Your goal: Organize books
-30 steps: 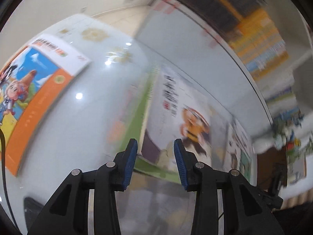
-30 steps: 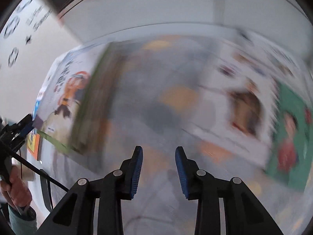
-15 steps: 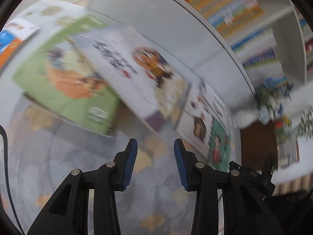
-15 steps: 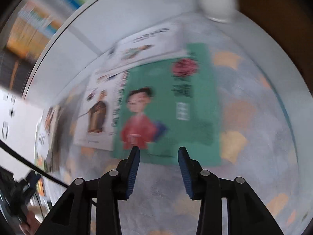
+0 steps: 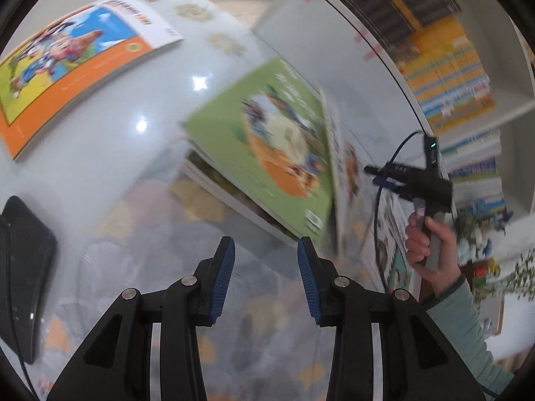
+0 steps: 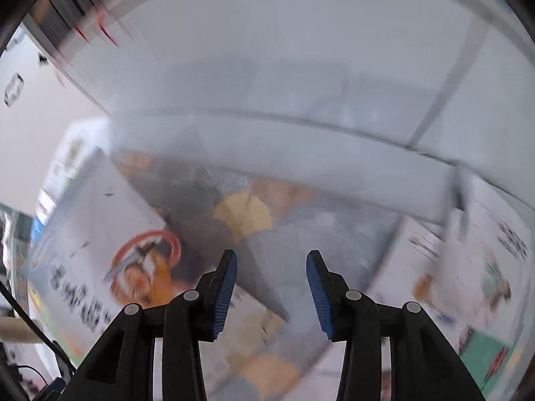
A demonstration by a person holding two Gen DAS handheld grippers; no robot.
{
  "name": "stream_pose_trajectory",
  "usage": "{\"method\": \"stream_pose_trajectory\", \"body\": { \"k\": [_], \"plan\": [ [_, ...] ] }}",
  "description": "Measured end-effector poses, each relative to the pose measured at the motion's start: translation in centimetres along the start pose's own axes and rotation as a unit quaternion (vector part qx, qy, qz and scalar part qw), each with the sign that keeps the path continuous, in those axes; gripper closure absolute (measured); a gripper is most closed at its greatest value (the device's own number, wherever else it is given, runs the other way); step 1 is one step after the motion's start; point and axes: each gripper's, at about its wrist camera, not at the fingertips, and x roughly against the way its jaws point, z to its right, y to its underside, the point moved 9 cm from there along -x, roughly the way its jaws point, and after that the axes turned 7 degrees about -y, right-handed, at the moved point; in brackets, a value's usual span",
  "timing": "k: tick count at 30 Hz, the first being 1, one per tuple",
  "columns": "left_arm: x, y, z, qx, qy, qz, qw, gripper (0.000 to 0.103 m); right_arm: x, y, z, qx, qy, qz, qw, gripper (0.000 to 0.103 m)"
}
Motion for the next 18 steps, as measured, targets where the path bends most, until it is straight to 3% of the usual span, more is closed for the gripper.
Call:
{"method": "stream_pose_trajectory", "body": {
  "k": [2,5,14,18],
  "plan": [
    [-0.5,-0.5,-0.6,0.007,0.006,-0.005,0.9999,0.068,-2.2,0.1,-0.4,0.024,0.007,-0.038,0.999,0.062],
    [-0.9,-0.7,-0.5,0.002,0.014,-0.006,0.9999,0.068,-3.2,0.8,-0.7,0.065,0.02,-0.056,0.996,0.061],
    [-2.5,1.4,1.8,-0.015,0.036,-0.027,0.9989,0.068,-1.5,6.0,-2.6,0.023,-0.132,-0.11,0.985,0.061],
    [-3.9,4.6,2.0,-0.009,0.051,-0.06,0.9969,0.068,-1.3,9.4,-3.1,0.035,-0.128,-0.115,0.984,0.061]
  ]
}}
